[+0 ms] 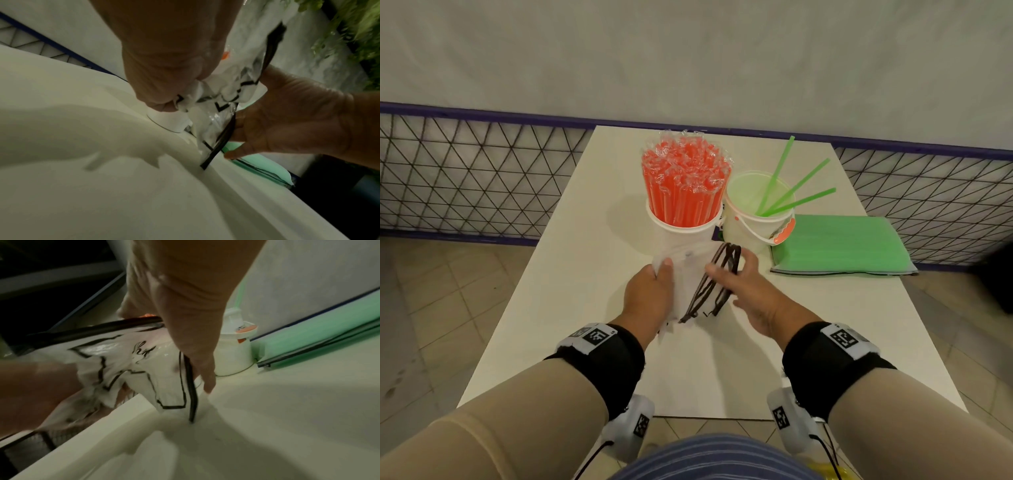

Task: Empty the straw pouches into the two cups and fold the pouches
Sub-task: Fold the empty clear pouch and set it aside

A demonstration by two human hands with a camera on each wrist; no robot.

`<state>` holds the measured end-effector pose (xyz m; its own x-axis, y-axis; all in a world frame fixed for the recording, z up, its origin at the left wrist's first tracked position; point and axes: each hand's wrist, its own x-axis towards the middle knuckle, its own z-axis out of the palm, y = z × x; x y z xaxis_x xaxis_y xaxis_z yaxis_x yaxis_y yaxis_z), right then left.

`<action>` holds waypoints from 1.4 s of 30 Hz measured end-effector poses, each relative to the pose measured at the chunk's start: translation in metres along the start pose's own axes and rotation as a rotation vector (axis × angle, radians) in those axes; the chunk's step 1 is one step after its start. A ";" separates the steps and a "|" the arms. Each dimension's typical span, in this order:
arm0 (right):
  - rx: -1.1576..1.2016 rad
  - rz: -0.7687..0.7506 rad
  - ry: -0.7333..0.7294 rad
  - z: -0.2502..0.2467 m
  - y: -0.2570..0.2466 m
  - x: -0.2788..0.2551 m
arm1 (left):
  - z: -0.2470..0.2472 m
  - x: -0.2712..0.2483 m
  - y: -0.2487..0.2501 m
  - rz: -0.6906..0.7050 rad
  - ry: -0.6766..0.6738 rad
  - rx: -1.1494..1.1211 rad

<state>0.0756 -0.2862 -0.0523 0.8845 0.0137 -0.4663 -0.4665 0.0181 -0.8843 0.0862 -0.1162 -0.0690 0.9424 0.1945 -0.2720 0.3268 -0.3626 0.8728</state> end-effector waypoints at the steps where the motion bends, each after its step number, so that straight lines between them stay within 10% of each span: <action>1: -0.020 0.024 -0.047 0.003 0.002 -0.001 | 0.001 -0.001 0.003 0.000 0.005 -0.027; 9: 0.111 0.080 -0.012 -0.014 0.004 0.012 | -0.008 0.016 -0.013 0.093 -0.495 -0.254; 17: 0.133 0.067 0.184 -0.017 0.008 0.021 | -0.011 0.018 -0.020 -0.200 -0.395 -0.502; 24: 0.198 0.134 -0.198 -0.022 0.015 0.014 | -0.012 0.007 -0.013 -0.124 -0.896 -0.657; 36: 0.272 -0.018 -0.245 -0.030 0.014 0.009 | -0.028 0.023 -0.017 -0.446 -0.790 -0.624; 42: 0.085 -0.016 -0.280 -0.020 0.004 0.012 | -0.025 0.028 0.004 -0.284 -0.855 -0.099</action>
<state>0.0844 -0.3055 -0.0619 0.8617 0.2875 -0.4181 -0.4620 0.1039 -0.8808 0.1116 -0.0891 -0.0627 0.5714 -0.4929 -0.6562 0.5847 -0.3167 0.7469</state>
